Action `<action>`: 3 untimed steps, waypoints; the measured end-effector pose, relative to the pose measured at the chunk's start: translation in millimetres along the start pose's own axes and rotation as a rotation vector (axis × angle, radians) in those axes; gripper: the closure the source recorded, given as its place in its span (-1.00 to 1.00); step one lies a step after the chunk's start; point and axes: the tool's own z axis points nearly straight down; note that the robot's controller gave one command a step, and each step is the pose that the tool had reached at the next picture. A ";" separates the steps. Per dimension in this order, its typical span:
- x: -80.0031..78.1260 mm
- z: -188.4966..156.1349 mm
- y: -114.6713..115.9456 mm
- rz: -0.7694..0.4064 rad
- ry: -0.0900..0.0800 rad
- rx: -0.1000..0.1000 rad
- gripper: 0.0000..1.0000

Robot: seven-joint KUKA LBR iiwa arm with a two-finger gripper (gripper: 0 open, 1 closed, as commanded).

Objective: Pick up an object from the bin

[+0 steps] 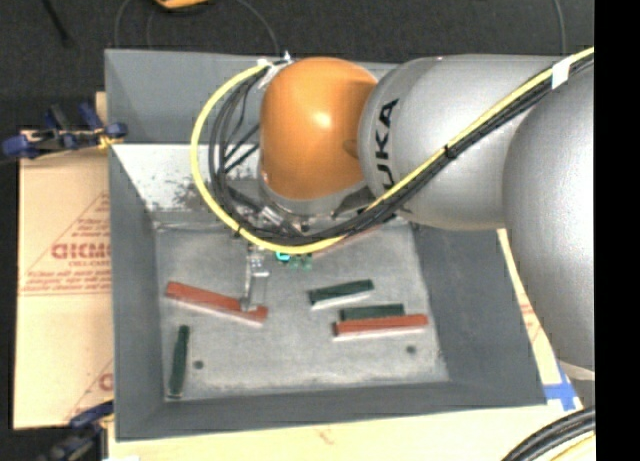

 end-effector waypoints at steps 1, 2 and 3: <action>-0.6 -2.9 -0.5 0.001 -0.004 -0.001 -1.00; 11.9 -22.4 -17.9 -0.099 -0.003 0.001 -1.00; 13.1 -28.0 -22.5 -0.123 -0.007 0.001 -1.00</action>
Offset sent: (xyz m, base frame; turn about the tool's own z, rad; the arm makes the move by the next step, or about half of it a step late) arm -0.0213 -0.0324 0.0386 -0.1701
